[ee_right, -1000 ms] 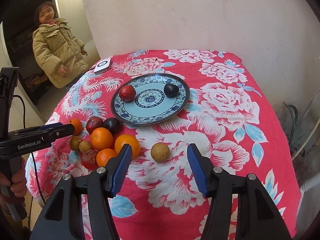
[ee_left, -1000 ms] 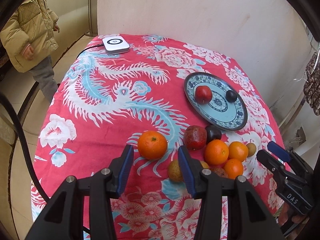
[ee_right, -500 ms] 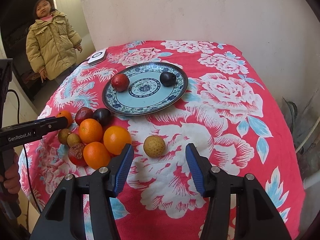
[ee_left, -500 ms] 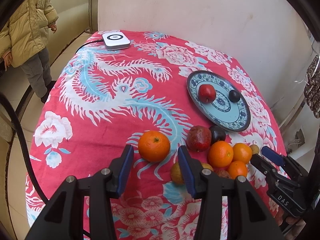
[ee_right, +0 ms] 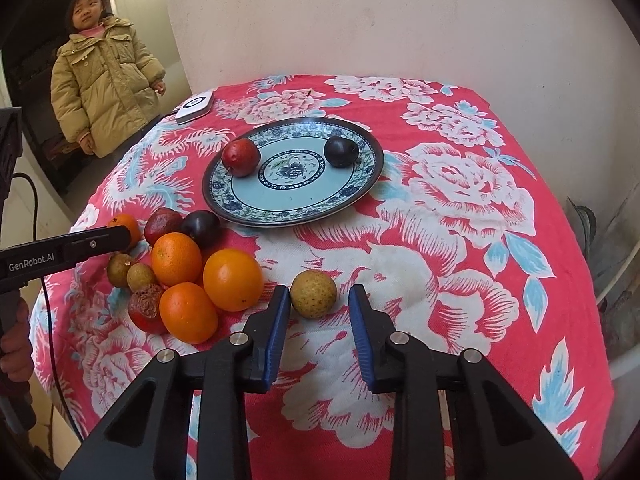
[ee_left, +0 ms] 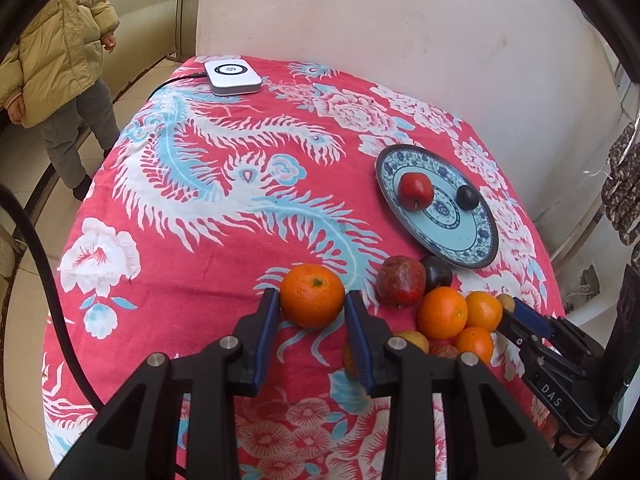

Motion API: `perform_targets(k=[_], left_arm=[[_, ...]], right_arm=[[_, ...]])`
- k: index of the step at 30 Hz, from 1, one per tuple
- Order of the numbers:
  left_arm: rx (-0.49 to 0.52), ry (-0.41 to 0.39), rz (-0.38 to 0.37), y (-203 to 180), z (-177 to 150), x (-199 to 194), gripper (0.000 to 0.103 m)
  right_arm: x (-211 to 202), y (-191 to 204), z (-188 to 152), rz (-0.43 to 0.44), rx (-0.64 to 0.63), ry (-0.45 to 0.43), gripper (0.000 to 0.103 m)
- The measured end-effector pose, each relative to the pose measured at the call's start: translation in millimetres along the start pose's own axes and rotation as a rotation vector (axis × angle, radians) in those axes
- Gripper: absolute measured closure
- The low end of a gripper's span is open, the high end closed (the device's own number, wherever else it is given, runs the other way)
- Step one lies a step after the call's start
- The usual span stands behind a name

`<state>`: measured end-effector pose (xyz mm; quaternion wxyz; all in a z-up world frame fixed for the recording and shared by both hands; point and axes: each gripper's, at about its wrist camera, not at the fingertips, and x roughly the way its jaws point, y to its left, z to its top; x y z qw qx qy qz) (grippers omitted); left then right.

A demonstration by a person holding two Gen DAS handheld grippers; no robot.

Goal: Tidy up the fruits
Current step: 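Withdraw both open tools from the plate back toward the fruit cluster, then close the left tool on an orange while the right tool closes on a yellow-brown round fruit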

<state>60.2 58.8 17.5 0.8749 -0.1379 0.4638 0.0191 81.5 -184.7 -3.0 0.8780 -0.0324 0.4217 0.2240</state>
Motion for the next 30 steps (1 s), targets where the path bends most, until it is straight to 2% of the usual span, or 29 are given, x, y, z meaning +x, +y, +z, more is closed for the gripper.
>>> perform_targets(k=[4, 16, 30], left_arm=[[0.003, 0.001, -0.004, 0, -1, -1, 0.068], [0.008, -0.026, -0.023, -6, -3, -17, 0.069], [0.070, -0.080, -0.061, -35, -2, -45, 0.069]], right_arm=[[1, 3, 0, 0.002, -0.007, -0.001, 0.077], [-11, 1, 0, 0.010, 0.008, -0.031, 0.078], [-35, 10, 8, 0.041, -0.009, -0.090, 0.078]])
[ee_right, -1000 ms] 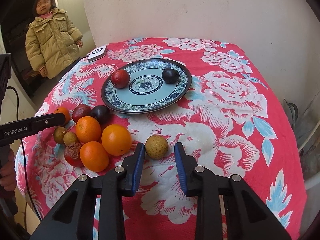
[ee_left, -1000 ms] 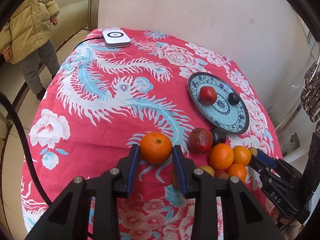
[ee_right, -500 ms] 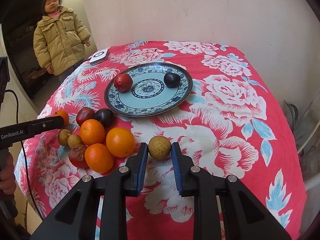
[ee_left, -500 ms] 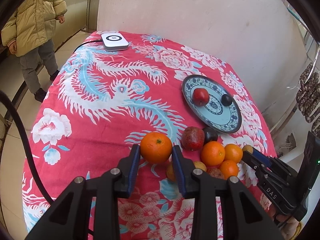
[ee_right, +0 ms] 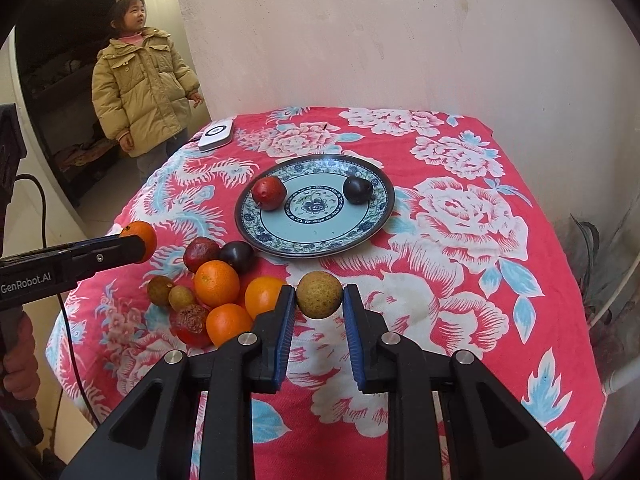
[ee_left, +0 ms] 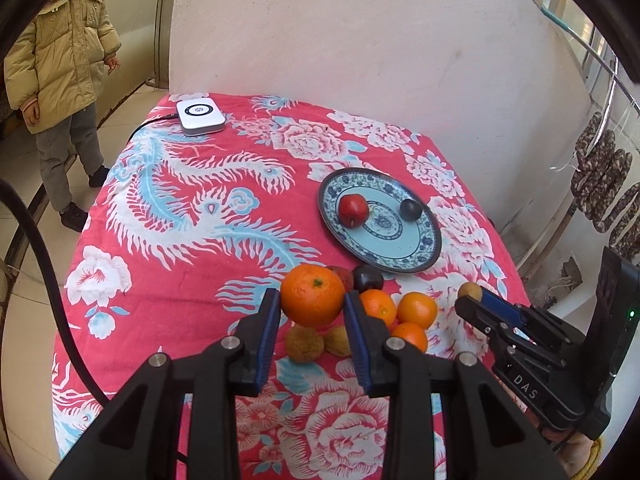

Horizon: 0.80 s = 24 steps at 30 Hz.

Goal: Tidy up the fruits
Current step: 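Close the left tool on an orange while the right tool closes on a yellow-brown round fruit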

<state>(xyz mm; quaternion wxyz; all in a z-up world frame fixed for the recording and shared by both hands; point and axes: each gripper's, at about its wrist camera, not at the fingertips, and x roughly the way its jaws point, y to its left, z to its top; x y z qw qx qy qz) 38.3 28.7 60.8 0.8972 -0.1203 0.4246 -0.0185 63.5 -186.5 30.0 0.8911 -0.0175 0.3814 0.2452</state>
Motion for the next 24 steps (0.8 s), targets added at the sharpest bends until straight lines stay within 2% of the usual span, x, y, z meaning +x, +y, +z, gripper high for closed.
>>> perform_targets(k=[14, 24], left_arm=[[0.080, 0.005, -0.064, -43, 19, 11, 0.069], [0.103, 0.036, -0.059, -59, 38, 42, 0.069]], right_arm=[[-8, 4, 26, 0.005, -0.034, -0.047, 0.078], [11, -2, 47, -0.004, -0.038, -0.043, 0.078]])
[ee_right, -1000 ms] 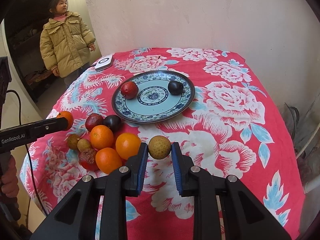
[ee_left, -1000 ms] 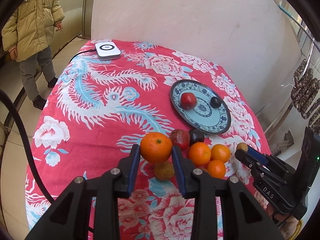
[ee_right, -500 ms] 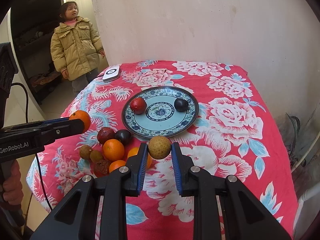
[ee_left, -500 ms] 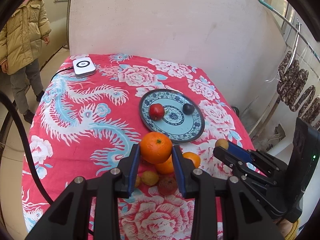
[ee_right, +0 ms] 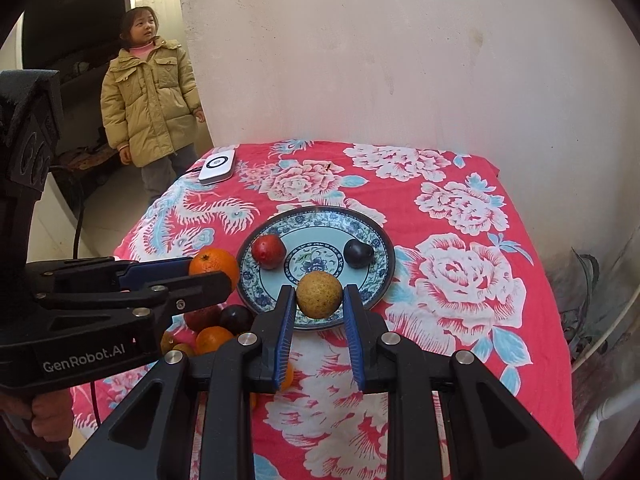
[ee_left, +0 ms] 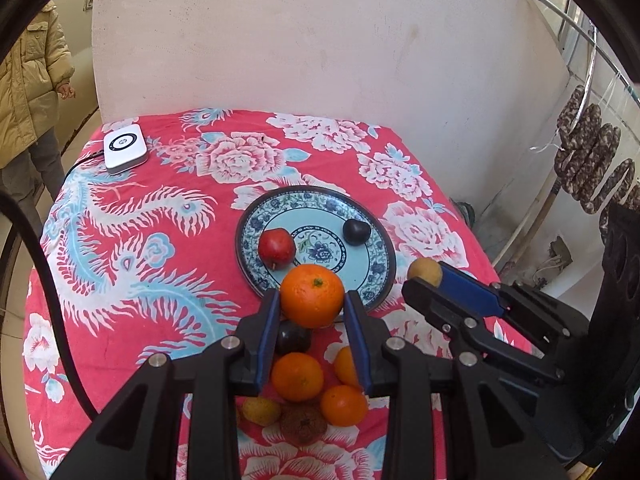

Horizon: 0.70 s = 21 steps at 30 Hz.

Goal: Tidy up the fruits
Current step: 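Close the left tool on an orange while the right tool closes on a yellow-brown round fruit, then lower the orange and yellow-brown fruit onto the plate and open both tools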

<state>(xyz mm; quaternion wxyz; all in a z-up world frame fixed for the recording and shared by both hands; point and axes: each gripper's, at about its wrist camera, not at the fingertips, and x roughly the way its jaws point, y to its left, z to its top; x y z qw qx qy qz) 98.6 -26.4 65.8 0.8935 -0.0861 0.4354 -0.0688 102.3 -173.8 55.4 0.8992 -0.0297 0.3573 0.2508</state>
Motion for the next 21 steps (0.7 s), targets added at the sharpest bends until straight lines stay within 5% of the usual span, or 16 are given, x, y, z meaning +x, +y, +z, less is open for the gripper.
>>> perform_targets(k=[21], left_arm=[[-0.004, 0.079, 0.017, 4, 9, 53, 0.069]], right_arm=[[53, -21, 1, -0.023, 0.024, 0.083, 0.078]])
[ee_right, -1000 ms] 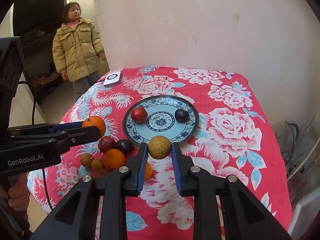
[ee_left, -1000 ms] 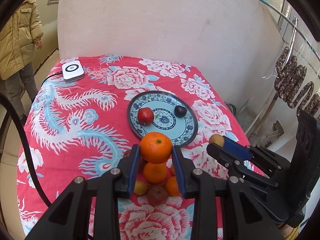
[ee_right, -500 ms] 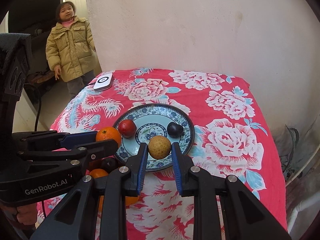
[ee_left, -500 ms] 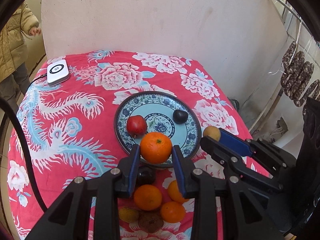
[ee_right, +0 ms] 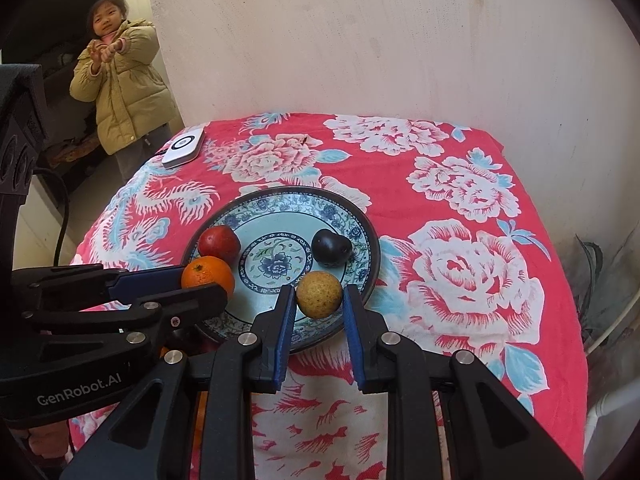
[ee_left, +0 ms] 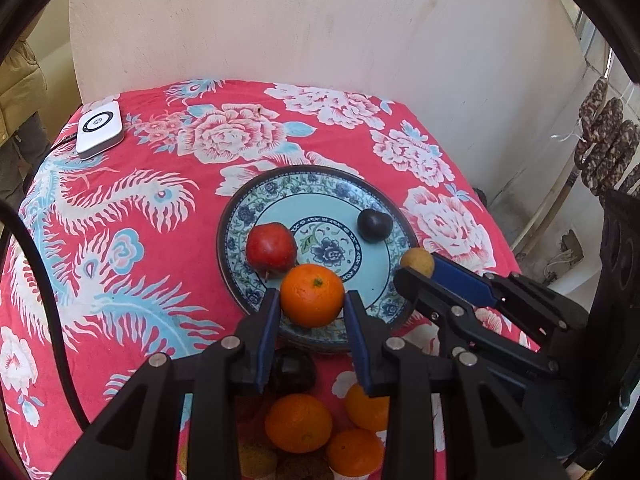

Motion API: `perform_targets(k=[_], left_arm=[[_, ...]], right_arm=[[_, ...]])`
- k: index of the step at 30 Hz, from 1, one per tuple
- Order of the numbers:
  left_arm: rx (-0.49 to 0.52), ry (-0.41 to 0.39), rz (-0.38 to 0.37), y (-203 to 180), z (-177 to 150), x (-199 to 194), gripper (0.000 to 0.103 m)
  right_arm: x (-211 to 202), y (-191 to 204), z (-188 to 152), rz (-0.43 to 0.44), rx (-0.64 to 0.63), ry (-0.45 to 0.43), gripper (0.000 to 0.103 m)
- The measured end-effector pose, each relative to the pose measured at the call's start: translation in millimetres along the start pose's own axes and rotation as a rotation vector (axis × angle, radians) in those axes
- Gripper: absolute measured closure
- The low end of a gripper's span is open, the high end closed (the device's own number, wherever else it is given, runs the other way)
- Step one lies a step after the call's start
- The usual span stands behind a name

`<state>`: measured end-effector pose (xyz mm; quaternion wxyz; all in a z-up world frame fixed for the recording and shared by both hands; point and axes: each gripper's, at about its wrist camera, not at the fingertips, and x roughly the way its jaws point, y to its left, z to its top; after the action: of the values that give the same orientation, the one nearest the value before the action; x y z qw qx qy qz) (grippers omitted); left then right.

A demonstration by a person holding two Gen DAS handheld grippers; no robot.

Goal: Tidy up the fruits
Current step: 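Lower the orange and yellow-brown fruit onto the plate and open both tools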

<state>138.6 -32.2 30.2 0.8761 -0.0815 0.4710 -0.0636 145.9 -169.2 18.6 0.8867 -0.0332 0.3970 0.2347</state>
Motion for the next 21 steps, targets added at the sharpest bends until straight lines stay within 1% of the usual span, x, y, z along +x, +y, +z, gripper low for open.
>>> perform_targets(k=[7, 21], left_arm=[[0.003, 0.003, 0.009, -1, 1, 5, 0.069], [-0.002, 0.009, -0.001, 0, 0, 13, 0.069]], right_arm=[[4, 1, -2, -0.015, -0.016, -0.001, 0.078], [6, -1, 1, -0.037, -0.027, -0.006, 0.078]])
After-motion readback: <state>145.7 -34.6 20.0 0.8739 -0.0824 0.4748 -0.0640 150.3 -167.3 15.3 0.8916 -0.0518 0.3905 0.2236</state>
